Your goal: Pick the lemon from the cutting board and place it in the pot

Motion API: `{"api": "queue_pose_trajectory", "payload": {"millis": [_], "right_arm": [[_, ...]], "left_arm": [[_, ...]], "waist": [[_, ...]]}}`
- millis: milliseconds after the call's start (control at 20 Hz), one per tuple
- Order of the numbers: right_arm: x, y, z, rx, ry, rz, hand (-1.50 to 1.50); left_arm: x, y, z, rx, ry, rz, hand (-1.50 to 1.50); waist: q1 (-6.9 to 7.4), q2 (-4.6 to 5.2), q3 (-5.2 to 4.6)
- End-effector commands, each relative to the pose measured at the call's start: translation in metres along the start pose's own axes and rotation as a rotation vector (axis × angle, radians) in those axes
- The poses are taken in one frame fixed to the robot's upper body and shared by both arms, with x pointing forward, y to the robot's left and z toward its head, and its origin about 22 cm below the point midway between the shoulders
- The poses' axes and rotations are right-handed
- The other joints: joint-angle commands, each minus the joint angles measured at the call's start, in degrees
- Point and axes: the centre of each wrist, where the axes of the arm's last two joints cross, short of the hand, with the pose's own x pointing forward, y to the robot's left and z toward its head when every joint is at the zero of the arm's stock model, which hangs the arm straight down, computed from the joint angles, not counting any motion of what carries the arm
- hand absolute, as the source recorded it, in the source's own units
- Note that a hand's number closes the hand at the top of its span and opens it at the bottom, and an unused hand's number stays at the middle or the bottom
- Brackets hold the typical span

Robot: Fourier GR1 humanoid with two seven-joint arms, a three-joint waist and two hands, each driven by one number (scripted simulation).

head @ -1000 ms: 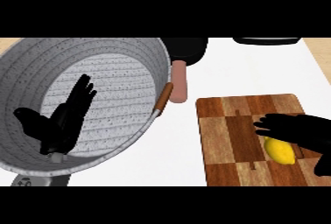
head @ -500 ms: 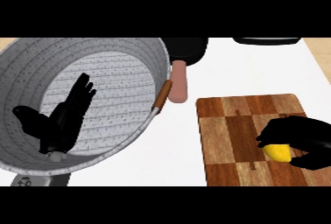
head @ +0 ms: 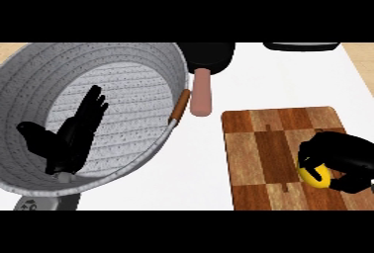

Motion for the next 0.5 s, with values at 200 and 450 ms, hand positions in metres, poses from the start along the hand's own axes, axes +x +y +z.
{"api": "queue_pose_trajectory", "payload": {"millis": [200, 450], "right_arm": [[-0.013, 0.005, -0.015, -0.123, 0.492, -0.234, 1.5], [-0.03, 0.001, -0.001, -0.305, 0.969, -0.327, 1.5]], "left_arm": [[-0.004, 0.0, 0.005, 0.015, 0.008, -0.007, 0.0], [-0.004, 0.001, 0.004, 0.038, 0.007, -0.009, 0.0]], "waist": [[-0.88, -0.17, -0.17], [-3.23, -0.74, -0.5]]}}
